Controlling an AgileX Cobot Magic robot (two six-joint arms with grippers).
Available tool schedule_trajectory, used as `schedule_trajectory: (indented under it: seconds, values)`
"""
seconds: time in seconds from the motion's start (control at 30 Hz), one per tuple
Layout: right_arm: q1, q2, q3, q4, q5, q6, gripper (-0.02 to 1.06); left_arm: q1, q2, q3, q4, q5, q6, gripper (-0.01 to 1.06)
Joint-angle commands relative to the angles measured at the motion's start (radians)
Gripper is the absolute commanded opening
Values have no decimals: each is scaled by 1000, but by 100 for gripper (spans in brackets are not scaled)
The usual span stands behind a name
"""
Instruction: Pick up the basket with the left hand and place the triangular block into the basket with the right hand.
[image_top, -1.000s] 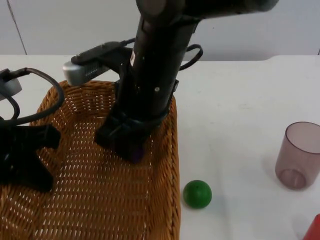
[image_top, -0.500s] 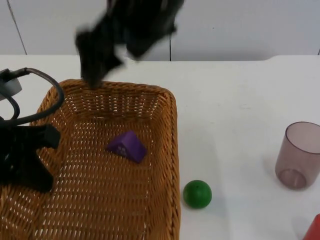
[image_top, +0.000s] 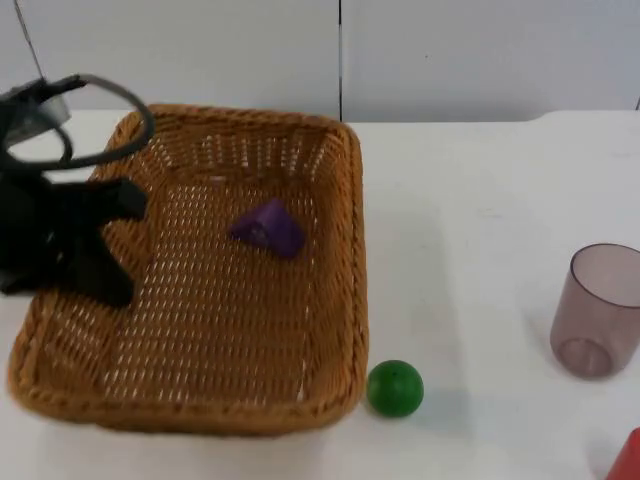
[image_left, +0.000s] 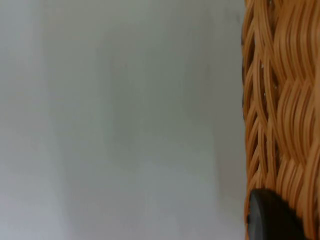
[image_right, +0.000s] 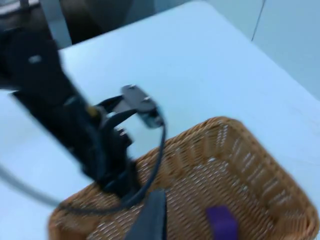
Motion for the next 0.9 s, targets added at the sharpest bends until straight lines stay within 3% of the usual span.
schedule_trajectory:
  seconds: [0.0, 0.27, 0.63, 0.7, 0.8, 0.83, 0.87]
  values:
    - [1, -77, 100, 6, -73, 9, 83, 4, 51, -65, -21, -8, 4, 0]
    - [1, -319, 364, 9, -161, 58, 83, 14, 324, -325, 4, -12, 48, 0]
    - [1, -509, 466, 10, -165, 82, 83, 14, 524, -489, 12, 8, 48, 0]
    - [1, -530, 466, 10, -165, 84, 83, 14, 528, -494, 14, -7, 48, 6]
    - [1, -553, 466, 10, -165, 84, 83, 14, 528, -494, 21, -10, 48, 34]
    - [1, -553, 466, 10, -165, 84, 83, 14, 528, -494, 21, -10, 48, 34]
    - [1, -553, 466, 8, -165, 84, 83, 14, 526, -494, 24, -10, 48, 45]
